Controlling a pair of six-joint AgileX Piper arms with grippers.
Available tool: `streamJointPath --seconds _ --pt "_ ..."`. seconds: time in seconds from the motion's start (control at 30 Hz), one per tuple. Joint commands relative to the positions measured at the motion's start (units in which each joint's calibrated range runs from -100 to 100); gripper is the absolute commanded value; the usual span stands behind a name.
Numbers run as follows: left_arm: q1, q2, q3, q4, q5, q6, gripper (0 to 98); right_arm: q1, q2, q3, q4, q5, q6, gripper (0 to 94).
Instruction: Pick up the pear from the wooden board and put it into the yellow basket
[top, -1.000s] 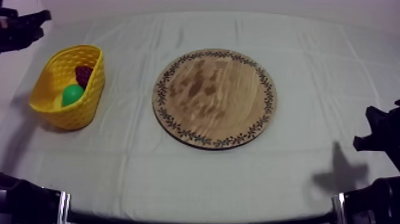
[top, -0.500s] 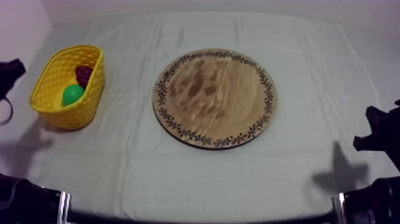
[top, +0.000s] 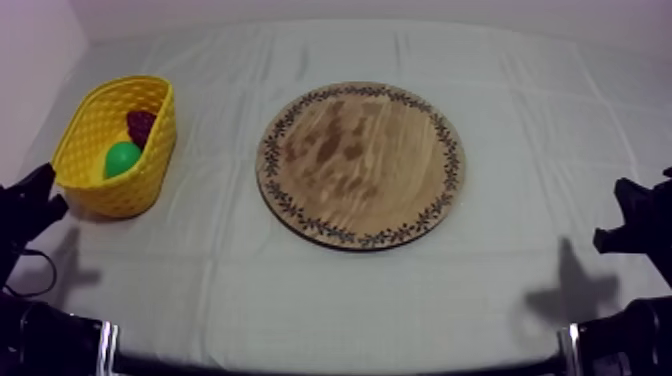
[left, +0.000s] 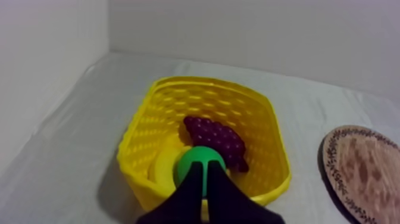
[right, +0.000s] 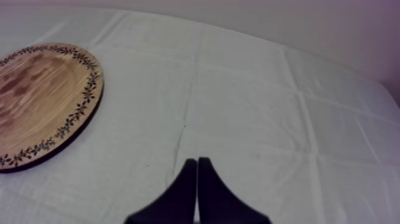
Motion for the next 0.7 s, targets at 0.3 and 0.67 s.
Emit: streamJointPath --seconds 0.3,0.67 --pt "-0.4 -4.2 1.0 4.69 2.9 -4.3 0.0 0.0 0.0 0.1 0.0 0.0 0.0 0.5" --pt "0.6 -4.4 1.1 4.93 2.9 -4.1 0.0 0.0 0.0 0.1 0.0 0.0 0.0 0.5"
